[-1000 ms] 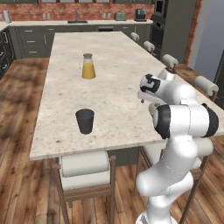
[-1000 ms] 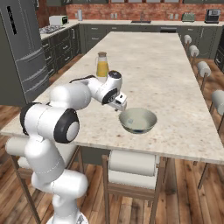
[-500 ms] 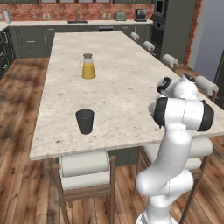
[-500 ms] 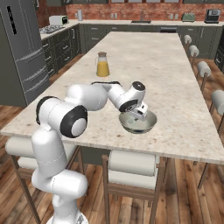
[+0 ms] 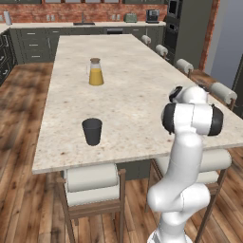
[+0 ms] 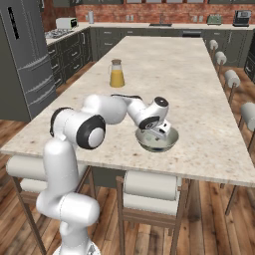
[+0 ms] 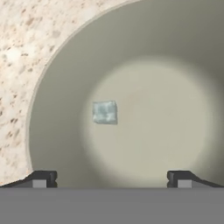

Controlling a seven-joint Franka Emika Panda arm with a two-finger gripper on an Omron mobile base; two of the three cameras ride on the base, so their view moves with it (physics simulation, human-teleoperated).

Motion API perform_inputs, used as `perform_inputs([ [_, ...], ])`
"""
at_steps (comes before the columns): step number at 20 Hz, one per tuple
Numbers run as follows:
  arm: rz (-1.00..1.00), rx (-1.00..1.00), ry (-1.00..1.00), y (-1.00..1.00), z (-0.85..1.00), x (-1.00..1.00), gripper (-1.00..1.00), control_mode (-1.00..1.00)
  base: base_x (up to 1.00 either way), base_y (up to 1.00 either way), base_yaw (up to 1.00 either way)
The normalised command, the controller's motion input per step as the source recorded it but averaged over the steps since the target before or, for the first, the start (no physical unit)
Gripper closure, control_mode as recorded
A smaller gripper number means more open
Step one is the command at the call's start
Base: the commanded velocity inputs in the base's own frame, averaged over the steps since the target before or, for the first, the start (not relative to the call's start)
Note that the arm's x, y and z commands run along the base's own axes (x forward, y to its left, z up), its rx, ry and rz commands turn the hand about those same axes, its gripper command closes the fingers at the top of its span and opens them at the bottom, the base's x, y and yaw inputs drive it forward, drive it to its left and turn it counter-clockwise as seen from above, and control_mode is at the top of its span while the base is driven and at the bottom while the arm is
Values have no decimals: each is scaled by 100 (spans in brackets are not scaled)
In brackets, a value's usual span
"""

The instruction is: There are two ice cubes in the ice bowl. Place both ice cubes in the glass cup.

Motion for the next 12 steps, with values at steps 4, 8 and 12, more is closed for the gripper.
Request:
perform_inputs([
  [4,-4,0,11,0,-29,30,-100,-100,0,0,0],
  [8,-3,0,12,0,-31,17,-100,-100,0,0,0],
  [12,-3,0,8,5,-26,11,-100,-100,0,0,0],
])
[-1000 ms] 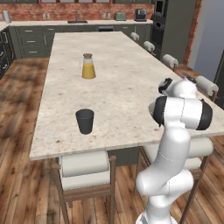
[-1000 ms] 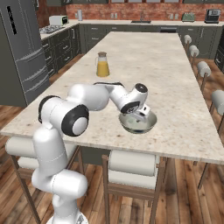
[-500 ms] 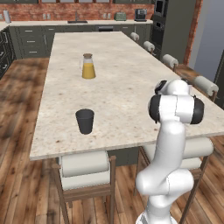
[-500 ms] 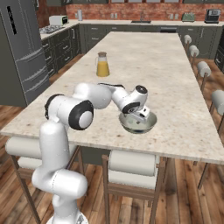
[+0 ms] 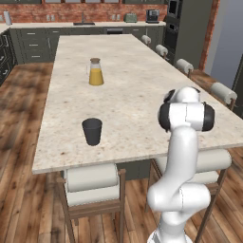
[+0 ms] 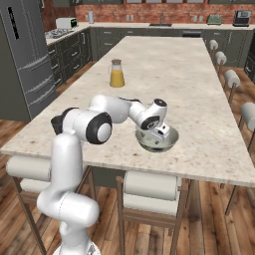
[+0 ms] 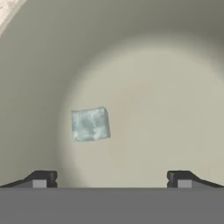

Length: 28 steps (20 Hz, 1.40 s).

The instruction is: There are two ice cubes in the ice bowl. Place both ice cubes in the glass cup.

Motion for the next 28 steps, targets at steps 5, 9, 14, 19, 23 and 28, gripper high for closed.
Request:
perform_inputs([
  [5,-2,0,0,21,-3,36,-100,-100,0,0,0],
  [9,0,0,0,11,-21,28,-100,-100,0,0,0],
  [14,0,0,0,0,-51,7,-100,-100,0,0,0],
  [19,0,0,0,-1,-37,19,100,-100,0,0,0],
  [23,0,0,0,0,-6,32,100,-100,0,0,0],
  [28,-2,0,1,0,-5,10,100,-100,0,0,0],
])
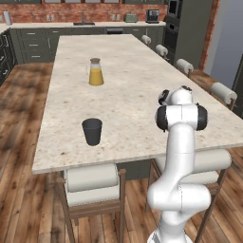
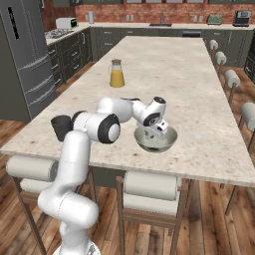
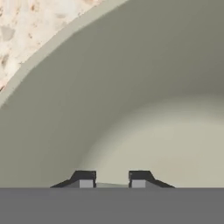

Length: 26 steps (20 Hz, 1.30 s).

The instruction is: There are two ice cubes in the ice bowl. Place both ice cubes in the glass cup.

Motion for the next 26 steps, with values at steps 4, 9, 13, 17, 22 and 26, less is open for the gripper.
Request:
perform_inputs([
  [4,-8,1,0,-1,44,-17,100,-100,0,0,0],
  [9,-2,4,0,-1,100,-72,100,-100,0,0,0],
  [13,0,0,7,4,100,-100,100,-100,0,0,0],
  [17,0,0,8,59,97,-100,100,-100,0,0,0],
  [22,0,-3,5,100,54,-60,100,-100,0,0,0],
  [26,0,-1,8,100,2,-24,100,-100,0,0,0],
])
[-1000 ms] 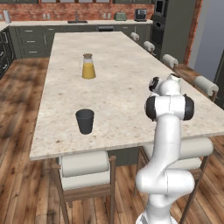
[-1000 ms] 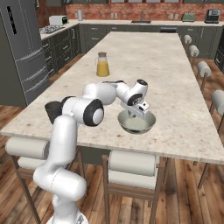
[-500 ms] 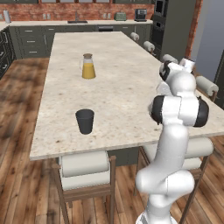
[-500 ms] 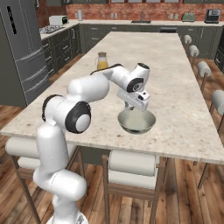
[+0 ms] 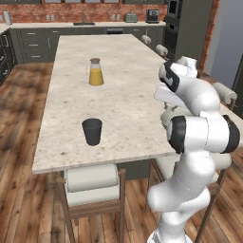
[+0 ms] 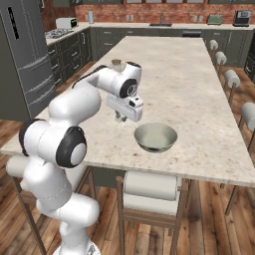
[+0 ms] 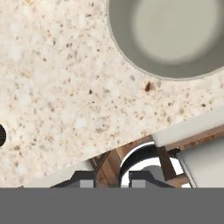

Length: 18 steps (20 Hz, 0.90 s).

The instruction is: There are two ice cubes in the ice bowl. Place both ice cubes in the glass cup.

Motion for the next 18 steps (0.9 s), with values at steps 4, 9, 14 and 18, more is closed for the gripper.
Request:
perform_inputs([
  [4,0,0,15,100,11,-13,100,-100,0,0,0],
  [9,0,0,18,100,16,0,100,-100,0,0,0],
  [14,0,0,10,100,0,0,100,-100,0,0,0],
  [18,0,-2,2,100,0,2,100,-100,0,0,0],
])
